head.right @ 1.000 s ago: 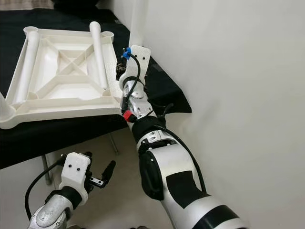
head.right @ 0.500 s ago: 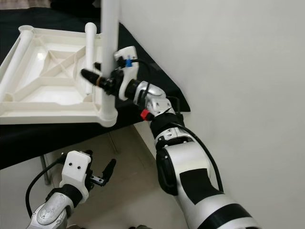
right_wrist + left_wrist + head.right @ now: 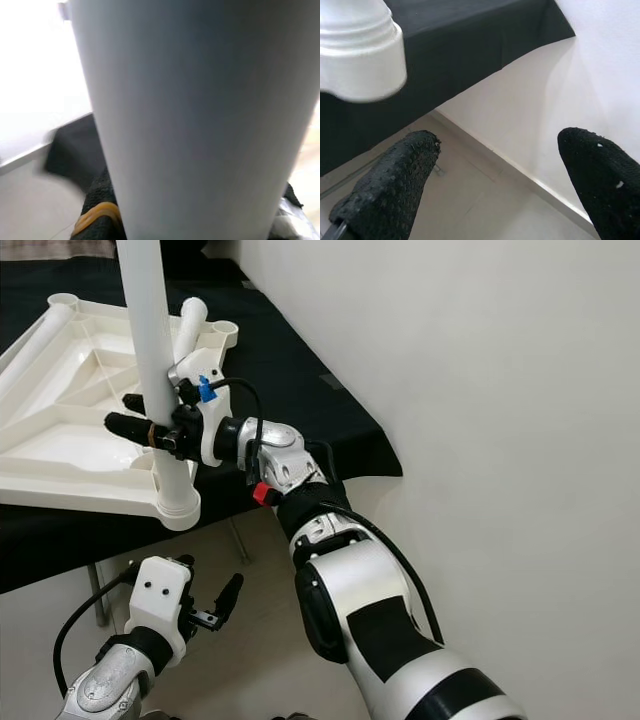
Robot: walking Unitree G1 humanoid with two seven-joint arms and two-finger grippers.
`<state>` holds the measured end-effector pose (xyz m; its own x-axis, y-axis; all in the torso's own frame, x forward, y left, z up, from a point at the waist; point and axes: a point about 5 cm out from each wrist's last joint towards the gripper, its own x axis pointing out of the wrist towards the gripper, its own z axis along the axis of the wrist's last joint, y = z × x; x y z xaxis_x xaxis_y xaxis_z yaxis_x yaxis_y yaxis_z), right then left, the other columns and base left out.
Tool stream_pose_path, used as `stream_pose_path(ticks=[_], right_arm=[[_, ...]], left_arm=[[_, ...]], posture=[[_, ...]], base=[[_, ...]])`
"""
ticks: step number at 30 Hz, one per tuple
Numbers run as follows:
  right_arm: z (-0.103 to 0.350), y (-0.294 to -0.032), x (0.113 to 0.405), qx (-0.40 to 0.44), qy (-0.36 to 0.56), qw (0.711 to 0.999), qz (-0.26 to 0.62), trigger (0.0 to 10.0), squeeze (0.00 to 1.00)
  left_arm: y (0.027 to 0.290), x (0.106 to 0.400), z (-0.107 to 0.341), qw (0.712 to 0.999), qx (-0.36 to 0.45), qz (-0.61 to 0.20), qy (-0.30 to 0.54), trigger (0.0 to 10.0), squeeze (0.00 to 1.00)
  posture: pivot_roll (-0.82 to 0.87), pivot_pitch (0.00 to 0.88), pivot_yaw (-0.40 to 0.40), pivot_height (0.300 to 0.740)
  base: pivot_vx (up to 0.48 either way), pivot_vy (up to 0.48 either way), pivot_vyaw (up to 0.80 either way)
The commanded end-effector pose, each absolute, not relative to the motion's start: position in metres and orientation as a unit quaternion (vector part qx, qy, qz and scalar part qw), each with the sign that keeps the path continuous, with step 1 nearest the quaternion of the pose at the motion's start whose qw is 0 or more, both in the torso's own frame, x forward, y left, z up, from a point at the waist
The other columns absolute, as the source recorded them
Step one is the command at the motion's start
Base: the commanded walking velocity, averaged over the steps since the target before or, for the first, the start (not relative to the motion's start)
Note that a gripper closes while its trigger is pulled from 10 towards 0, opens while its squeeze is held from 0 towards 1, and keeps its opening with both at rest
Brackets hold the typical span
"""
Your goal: Building children table
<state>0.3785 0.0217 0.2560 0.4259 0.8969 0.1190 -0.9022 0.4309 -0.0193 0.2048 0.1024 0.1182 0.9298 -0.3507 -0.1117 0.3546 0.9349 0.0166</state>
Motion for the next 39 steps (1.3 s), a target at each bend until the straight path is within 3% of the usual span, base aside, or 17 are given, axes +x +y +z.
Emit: stream_pose_path(ticks=[1,3,6,11,13,14,15,16,17,18,19,22,23,29,32,36,39], right_arm=[[0.255,-0.002,0.401,0.051,-0.02,0.944,0.326,0.0,0.0],[0.255,-0.002,0.401,0.051,-0.02,0.944,0.326,0.0,0.0],[0.241,-0.034,0.413,0.069,0.025,0.992,0.1,0.0,0.0],[0.231,-0.053,0.414,0.106,0.044,0.992,-0.042,0.0,0.0],[0.233,-0.047,0.413,0.121,0.038,0.991,-0.041,0.3,0.0],[0.234,-0.042,0.412,0.136,0.038,0.99,-0.024,6.4,0.0],[0.234,-0.042,0.412,0.136,0.038,0.99,-0.024,6.4,0.0],[0.235,-0.037,0.411,0.148,0.038,0.988,-0.007,10.0,0.0],[0.238,-0.033,0.411,0.15,0.024,0.988,0.022,10.0,0.24],[0.238,-0.033,0.411,0.15,0.024,0.988,0.022,10.0,0.24],[0.241,-0.032,0.411,0.148,0.011,0.988,0.036,10.0,1.0],[0.249,-0.034,0.411,0.144,-0.022,0.988,0.047,10.0,1.0],[0.253,-0.032,0.411,0.16,-0.034,0.984,0.076,10.0,0.0],[0.259,-0.033,0.41,0.16,-0.065,0.966,0.194,10.0,0.0],[0.25,-0.032,0.403,0.134,-0.068,0.924,0.352,10.0,0.0],[0.243,-0.035,0.396,0.113,-0.059,0.879,0.459,10.0,0.0],[0.241,-0.034,0.387,0.084,-0.033,0.819,0.566,10.0,0.0]], left_arm=[[0.099,0.202,0.113,0.98,0.011,-0.185,0.067,10.0,0.0],[0.099,0.202,0.113,0.98,0.011,-0.185,0.067,10.0,0.0],[0.099,0.203,0.113,0.98,0.012,-0.186,0.068,10.0,0.0],[0.099,0.203,0.113,0.98,0.014,-0.187,0.068,10.0,0.0],[0.099,0.203,0.113,0.98,0.015,-0.186,0.068,10.0,0.0],[0.099,0.203,0.113,0.98,0.016,-0.186,0.068,10.0,0.0],[0.099,0.203,0.113,0.98,0.016,-0.186,0.068,10.0,0.0],[0.099,0.203,0.113,0.98,0.015,-0.186,0.068,10.0,0.0],[0.099,0.203,0.113,0.98,0.015,-0.186,0.069,10.0,0.0],[0.099,0.203,0.113,0.98,0.015,-0.186,0.069,10.0,0.0],[0.099,0.203,0.113,0.98,0.015,-0.186,0.068,10.0,0.0],[0.099,0.203,0.113,0.98,0.014,-0.186,0.067,10.0,0.0],[0.099,0.203,0.113,0.98,0.014,-0.186,0.067,10.0,0.0],[0.099,0.203,0.113,0.98,0.012,-0.187,0.067,10.0,0.0],[0.1,0.204,0.113,0.98,0.013,-0.186,0.066,10.0,0.0],[0.1,0.204,0.114,0.98,0.012,-0.186,0.064,10.0,0.0],[0.1,0.203,0.114,0.981,0.013,-0.184,0.063,10.0,0.0]], posture=[[0.11,0.109,-0.181,0.74],[0.11,0.109,-0.181,0.74],[0.11,0.107,-0.18,0.74],[0.12,0.109,-0.179,0.74],[0.12,0.108,-0.18,0.74],[0.12,0.108,-0.18,0.74],[0.12,0.108,-0.18,0.74],[0.12,0.108,-0.18,0.74],[0.12,0.108,-0.18,0.74],[0.12,0.108,-0.18,0.74],[0.12,0.109,-0.18,0.74],[0.12,0.108,-0.18,0.74],[0.12,0.109,-0.181,0.74],[0.12,0.112,-0.18,0.74],[0.12,0.112,-0.18,0.74],[0.12,0.113,-0.182,0.74],[0.12,0.115,-0.18,0.74]], base=[[0.0,0.0,0.0],[0.0,0.0,0.0],[0.0,0.0,0.0],[0.0,0.0,0.0],[0.0,0.0,0.0],[0.0,0.0,0.0],[0.0,0.0,0.0],[0.0,0.0,0.0],[0.0,0.0,0.0],[0.0,0.0,0.0],[0.0,0.0,0.0],[0.0,0.0,0.0],[0.0,0.0,0.0],[0.0,0.0,0.0],[0.0,0.0,0.0],[0.0,0.0,0.0],[0.0,0.0,0.0]])
